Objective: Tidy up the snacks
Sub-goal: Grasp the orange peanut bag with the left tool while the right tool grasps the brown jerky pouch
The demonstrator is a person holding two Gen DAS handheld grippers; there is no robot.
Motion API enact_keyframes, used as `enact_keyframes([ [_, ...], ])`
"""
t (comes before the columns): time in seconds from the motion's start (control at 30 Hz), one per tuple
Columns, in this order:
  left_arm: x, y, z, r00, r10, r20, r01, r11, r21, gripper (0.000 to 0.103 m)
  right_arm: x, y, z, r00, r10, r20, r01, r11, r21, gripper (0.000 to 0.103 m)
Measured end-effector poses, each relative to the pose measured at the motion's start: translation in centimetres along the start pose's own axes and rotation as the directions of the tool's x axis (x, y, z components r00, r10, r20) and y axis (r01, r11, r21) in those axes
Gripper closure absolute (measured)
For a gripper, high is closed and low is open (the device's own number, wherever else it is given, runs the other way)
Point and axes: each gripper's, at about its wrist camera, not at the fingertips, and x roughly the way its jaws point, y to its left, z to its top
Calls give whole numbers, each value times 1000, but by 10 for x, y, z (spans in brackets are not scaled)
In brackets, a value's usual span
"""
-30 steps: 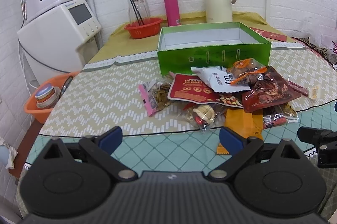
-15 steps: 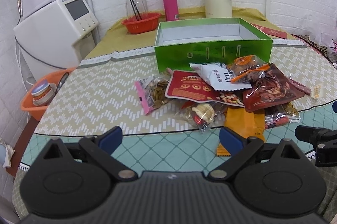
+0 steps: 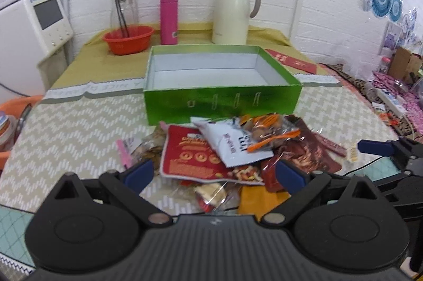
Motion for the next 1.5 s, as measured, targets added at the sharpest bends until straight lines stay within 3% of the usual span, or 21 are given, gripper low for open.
enact_keyframes([
  [0.1, 15, -5, 19, 997, -76, -10, 76, 997, -8, 6, 13, -3, 8, 1000, 11, -3, -11, 1000, -13, 0],
  [0.23, 43, -20, 38, 993, -110, -52, 111, 993, 26, 6, 32, -6, 14, 999, 28, -39, -28, 999, -20, 0],
  [0.37, 68, -39, 52, 975, -201, -95, 210, 973, 96, 6, 41, -10, 13, 997, 43, -70, -43, 999, 12, 0],
  [0.5, 89, -56, 59, 976, -174, -130, 197, 962, 187, 8, 45, -19, 7, 993, 65, -99, -59, 996, 65, 0],
  [0.67, 109, -51, 57, 955, -204, -216, 239, 960, 147, 43, 53, -20, 6, 988, 97, -117, -87, 992, 86, 0],
  [0.87, 116, -51, 57, 952, -194, -235, 232, 961, 148, 46, 55, -23, 7, 991, 92, -100, -81, 991, 105, 0],
  [0.9, 114, -51, 56, 953, -190, -236, 231, 960, 159, 47, 53, -25, 7, 992, 85, -94, -75, 991, 108, 9],
  [0.93, 113, -51, 55, 955, -181, -235, 224, 959, 172, 57, 50, -28, 7, 992, 90, -86, -80, 991, 110, 15],
  [0.97, 111, -50, 54, 955, -179, -236, 223, 959, 177, 58, 47, -32, 6, 992, 93, -85, -83, 990, 114, 24],
  [1.07, 107, -44, 51, 948, -198, -250, 240, 959, 150, 58, 43, -40, 5, 991, 102, -85, -90, 988, 126, 33],
  [1.13, 107, -46, 50, 950, -189, -247, 232, 960, 155, 58, 44, -42, 4, 989, 115, -89, -101, 985, 143, 31],
  [1.23, 110, -53, 51, 958, -170, -231, 208, 966, 153, 46, 50, -39, 4, 988, 116, -105, -97, 980, 174, 7],
  [1.27, 111, -55, 50, 957, -166, -237, 207, 965, 159, 46, 52, -37, 2, 986, 126, -113, -105, 980, 170, 0],
  [1.33, 111, -58, 48, 957, -159, -243, 205, 962, 179, 51, 52, -34, -1, 986, 125, -112, -106, 982, 157, 0],
  [1.37, 108, -58, 47, 959, -149, -240, 198, 961, 192, 57, 50, -34, -1, 988, 116, -106, -100, 984, 147, 11],
  [1.4, 105, -57, 47, 961, -143, -235, 193, 960, 203, 59, 46, -36, 0, 990, 107, -93, -93, 985, 147, 29],
  [1.5, 97, -48, 49, 950, -188, -248, 231, 960, 158, 64, 37, -41, 2, 994, 89, -69, -78, 986, 145, 45],
])
